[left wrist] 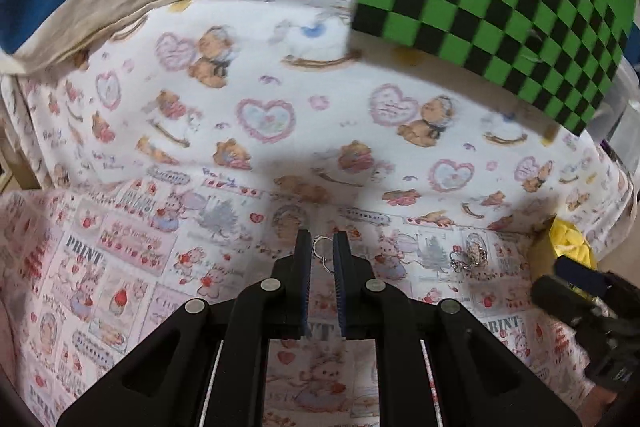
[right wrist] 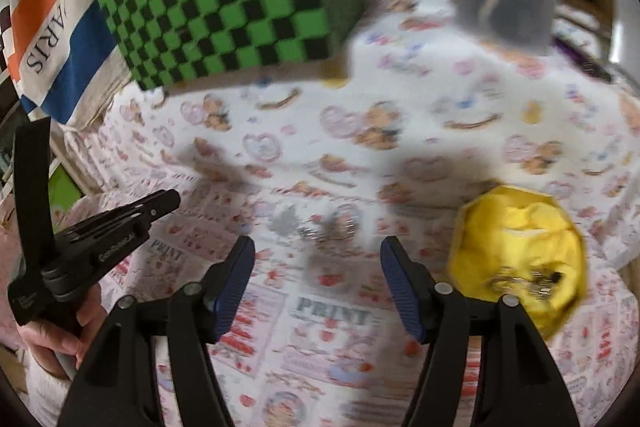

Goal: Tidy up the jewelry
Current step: 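Lift the earring with the left tool while the right tool grasps a silver chain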

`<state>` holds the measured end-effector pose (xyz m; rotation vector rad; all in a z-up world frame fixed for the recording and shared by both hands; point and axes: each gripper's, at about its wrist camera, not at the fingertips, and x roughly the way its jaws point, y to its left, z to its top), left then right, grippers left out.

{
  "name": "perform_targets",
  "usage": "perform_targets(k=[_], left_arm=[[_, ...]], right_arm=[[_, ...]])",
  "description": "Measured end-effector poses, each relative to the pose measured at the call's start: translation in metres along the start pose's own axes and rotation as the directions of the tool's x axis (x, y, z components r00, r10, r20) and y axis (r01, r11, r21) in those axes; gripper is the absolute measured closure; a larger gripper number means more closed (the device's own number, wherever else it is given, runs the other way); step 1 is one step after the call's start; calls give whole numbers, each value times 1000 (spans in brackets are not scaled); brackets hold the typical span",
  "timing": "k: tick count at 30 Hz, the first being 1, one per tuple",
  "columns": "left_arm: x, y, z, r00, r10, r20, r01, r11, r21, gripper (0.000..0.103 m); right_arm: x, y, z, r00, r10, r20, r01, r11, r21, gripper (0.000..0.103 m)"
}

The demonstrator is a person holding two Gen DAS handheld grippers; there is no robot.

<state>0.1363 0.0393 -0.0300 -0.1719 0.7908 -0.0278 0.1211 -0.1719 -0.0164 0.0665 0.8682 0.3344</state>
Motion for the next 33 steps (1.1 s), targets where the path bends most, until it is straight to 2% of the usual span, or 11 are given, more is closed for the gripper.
perform_targets(k=[3,6,9,12,17,23,25,28,29,30,33], left_arm=[[0,-1,0,999,35,16,-36,999,12,93],[2,0,0,999,32,9,-32,999,3,93],[1,-1,0,994,97,42,-99,995,32,93],[-1,4,2,996,82,34,-82,997,2,93],[-2,1,1,993,108,50,-109,994,21,93],[0,-3,-1,993,106,46,-108,994,33,93],[-2,-2,1,994,96,49,-97,995,33,93],[-3,-3,-1,994,96,55,-98,994,38,93],[-4,-5,-2,994,93,53,-95,994,44,93],[-4,-6,-3,995,90,51,-93,994,51,93],[-4,-13,-7,993,98,61,-103,992,77,93]], right_arm=[[15,9,2,999,-43,-21,42,998,-39,39],[35,11,5,997,-51,-65,50,998,-27,39],[52,12,9,993,-86,-86,84,996,-28,39],[61,12,12,989,-119,-90,116,992,-41,39],[79,18,9,979,-168,-115,158,983,-90,40],[88,17,3,981,-160,-111,149,984,-99,42],[90,20,3,980,-167,-105,156,983,-101,49],[86,23,2,984,-146,-104,132,983,-128,76],[85,25,1,984,-144,-105,130,983,-133,88],[83,26,0,984,-147,-104,132,982,-137,92],[71,28,-14,985,-148,-90,133,979,-153,93]])
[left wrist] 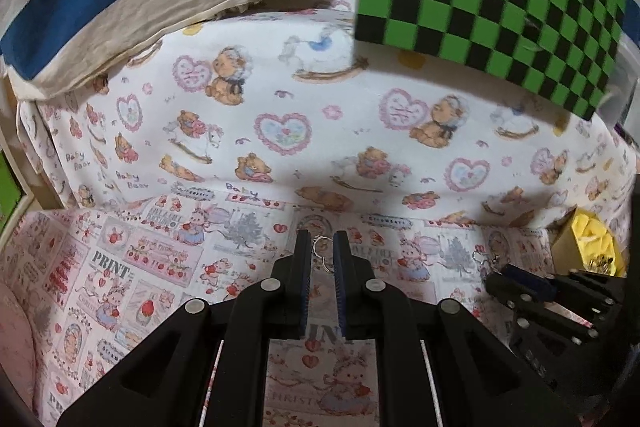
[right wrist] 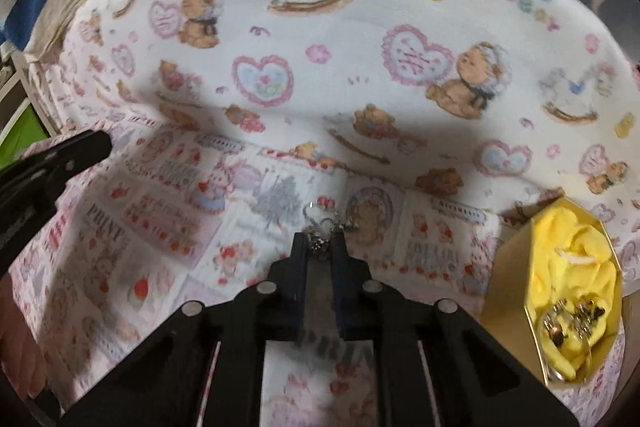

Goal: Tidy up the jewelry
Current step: 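Lift the earring with the left tool while the right tool grasps a silver chain, then carry both pieces over the yellow-lined box and open both tools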

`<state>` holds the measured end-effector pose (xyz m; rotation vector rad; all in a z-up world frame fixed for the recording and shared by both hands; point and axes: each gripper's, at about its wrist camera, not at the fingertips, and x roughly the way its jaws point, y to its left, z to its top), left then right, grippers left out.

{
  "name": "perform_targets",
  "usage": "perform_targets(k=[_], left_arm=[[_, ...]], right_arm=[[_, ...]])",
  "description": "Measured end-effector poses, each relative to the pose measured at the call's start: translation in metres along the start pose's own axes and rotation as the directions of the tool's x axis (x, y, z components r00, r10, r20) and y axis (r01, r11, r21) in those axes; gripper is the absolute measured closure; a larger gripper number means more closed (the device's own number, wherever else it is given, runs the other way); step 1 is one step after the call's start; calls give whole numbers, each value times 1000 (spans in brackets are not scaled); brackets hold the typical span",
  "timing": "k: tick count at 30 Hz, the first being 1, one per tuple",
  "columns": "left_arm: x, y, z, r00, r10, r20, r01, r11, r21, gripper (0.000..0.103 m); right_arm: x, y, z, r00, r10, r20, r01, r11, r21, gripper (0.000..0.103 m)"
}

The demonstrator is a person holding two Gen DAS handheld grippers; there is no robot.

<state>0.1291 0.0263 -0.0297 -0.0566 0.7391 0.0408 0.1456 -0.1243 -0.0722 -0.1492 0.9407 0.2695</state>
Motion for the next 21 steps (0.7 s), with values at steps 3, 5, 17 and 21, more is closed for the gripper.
perform_targets(k=[3,5,17,21], left_arm=[[0,-6,-1,1000,3,5,-3,1000,21,93],[-3,-9,0,1000,1,17,-2,1000,29,93],[-50,-22,2,988,-45,145,36,998,60,93],[-60,-32,0,983,-60,174,45,995,85,93]], right_arm=[[-15,-1,-13,999,-6,31,7,1000,-24,93],[-34,-8,-23,998,34,54,-34,999,-1,93],[-148,-50,-31,947,109,302,-133,989,62,93],[-174,-76,-31,925,86,370,-131,987,98,93]])
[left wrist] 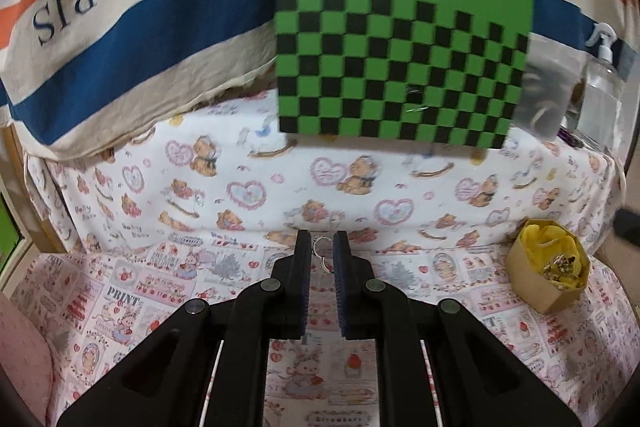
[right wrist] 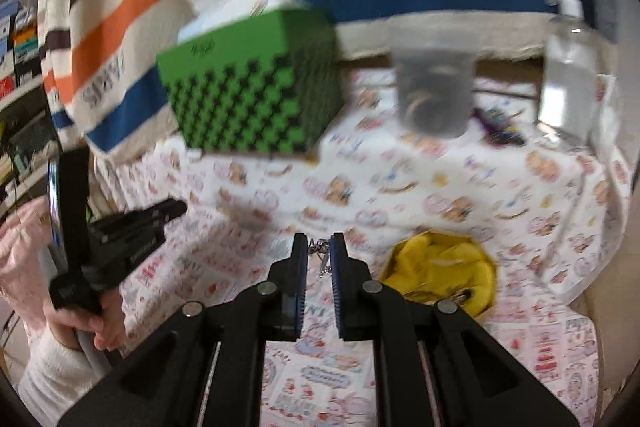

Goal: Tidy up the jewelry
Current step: 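Carry both pieces over the yellow-lined box and open both tools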

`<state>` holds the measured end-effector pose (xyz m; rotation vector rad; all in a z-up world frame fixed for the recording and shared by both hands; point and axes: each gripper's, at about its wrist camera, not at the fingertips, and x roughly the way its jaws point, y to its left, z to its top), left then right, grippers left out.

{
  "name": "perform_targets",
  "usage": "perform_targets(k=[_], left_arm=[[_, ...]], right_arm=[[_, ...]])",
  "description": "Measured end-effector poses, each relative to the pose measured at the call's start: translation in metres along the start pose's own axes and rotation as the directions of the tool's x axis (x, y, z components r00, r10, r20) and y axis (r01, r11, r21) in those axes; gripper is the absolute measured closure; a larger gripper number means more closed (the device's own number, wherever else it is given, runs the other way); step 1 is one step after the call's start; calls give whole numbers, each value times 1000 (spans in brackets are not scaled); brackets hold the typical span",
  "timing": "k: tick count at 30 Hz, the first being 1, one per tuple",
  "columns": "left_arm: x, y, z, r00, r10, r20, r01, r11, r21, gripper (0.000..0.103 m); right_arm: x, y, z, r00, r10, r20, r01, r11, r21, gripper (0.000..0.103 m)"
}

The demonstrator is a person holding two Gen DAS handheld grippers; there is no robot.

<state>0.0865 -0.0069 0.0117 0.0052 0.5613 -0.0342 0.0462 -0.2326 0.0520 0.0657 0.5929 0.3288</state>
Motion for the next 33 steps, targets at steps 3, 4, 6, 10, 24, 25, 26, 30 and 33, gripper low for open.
perform_targets(k=[3,4,6,10,24,25,26,30,33], left_arm=[[-3,-7,-2,1000,-7,14,7,1000,15,93],[-3,-8,-2,1000,-6,17,6,1000,19,93],[-4,-11,-4,1000,-3,20,2,1000,28,93],[-7,-19,-6,1000,0,32,-1,999,51,93],[-45,-59,4,980,-140,143,122,984,130,93],[-42,-66,5,979,-149,135,131,982,139,93],[-40,-73,5,980,-156,124,137,980,146,93],[-22,-102,6,977,-204,54,195,970,144,93],[-7,-124,10,968,-252,-7,250,959,134,93]], right_arm=[[-12,-21,1,997,-43,60,40,998,42,93],[-12,-27,0,997,-47,66,44,997,56,93],[-17,-47,-3,995,-61,78,51,992,118,93],[-22,-73,-13,991,-61,121,31,971,237,93],[25,-124,-39,999,-34,-21,39,940,339,93],[26,-126,-39,999,-28,-22,34,938,344,93],[26,-127,-38,1000,-22,-17,27,937,349,93],[28,-131,-39,1000,19,-19,-11,929,369,93],[37,-138,-43,999,5,-46,13,922,388,93]])
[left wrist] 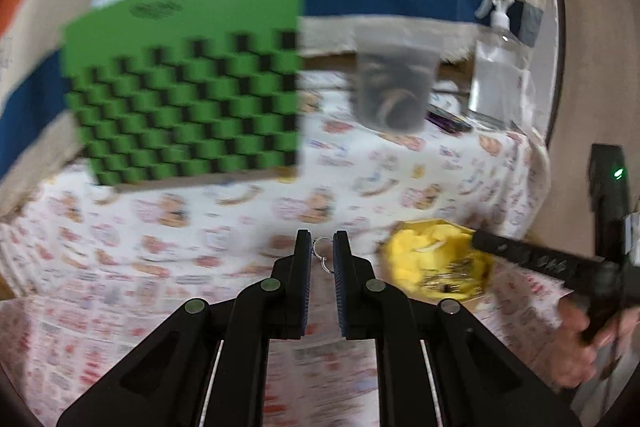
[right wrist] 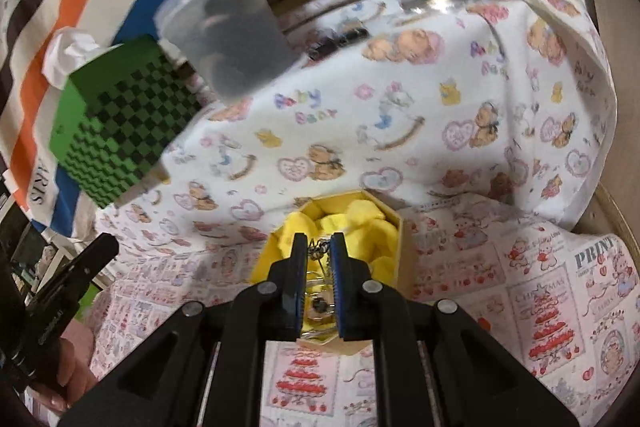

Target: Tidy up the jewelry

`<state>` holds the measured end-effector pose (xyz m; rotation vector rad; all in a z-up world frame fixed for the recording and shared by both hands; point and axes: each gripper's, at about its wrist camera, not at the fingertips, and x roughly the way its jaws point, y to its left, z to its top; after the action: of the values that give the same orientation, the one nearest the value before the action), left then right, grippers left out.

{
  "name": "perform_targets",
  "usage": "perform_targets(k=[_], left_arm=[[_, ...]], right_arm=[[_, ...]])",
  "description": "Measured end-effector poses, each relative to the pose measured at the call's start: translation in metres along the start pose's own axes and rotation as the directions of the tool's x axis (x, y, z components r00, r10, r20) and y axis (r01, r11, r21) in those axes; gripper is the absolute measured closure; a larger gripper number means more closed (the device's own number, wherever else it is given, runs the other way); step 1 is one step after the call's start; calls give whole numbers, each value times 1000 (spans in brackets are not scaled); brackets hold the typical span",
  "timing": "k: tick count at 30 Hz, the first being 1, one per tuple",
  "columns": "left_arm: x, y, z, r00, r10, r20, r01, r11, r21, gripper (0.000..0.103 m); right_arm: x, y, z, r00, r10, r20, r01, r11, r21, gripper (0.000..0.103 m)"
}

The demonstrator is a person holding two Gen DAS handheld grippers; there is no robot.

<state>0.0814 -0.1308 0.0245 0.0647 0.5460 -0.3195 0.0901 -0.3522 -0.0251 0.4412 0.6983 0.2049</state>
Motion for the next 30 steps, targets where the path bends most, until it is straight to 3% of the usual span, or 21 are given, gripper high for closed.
perform_targets(k=[9,19,25,27,30], left_arm=[[43,-48,8,984,-146,-105,143,989,-36,93],[53,-69,5,978,-169,-120,169,986,-9,91],[34,-57,10,989,-128,-74,129,992,4,73],[23,-51,11,994,-97,-47,98,995,19,58],[9,-39,12,999,-34,-23,35,999,35,41]], right_arm=[[9,-22,3,999,41,-34,-37,993,111,92],[-6,-49,10,999,39,21,-43,973,225,90],[-14,-49,11,999,8,47,-17,978,208,80],[-19,-48,11,998,-4,60,-8,981,195,70],[-25,-41,11,996,-31,83,19,989,145,68]])
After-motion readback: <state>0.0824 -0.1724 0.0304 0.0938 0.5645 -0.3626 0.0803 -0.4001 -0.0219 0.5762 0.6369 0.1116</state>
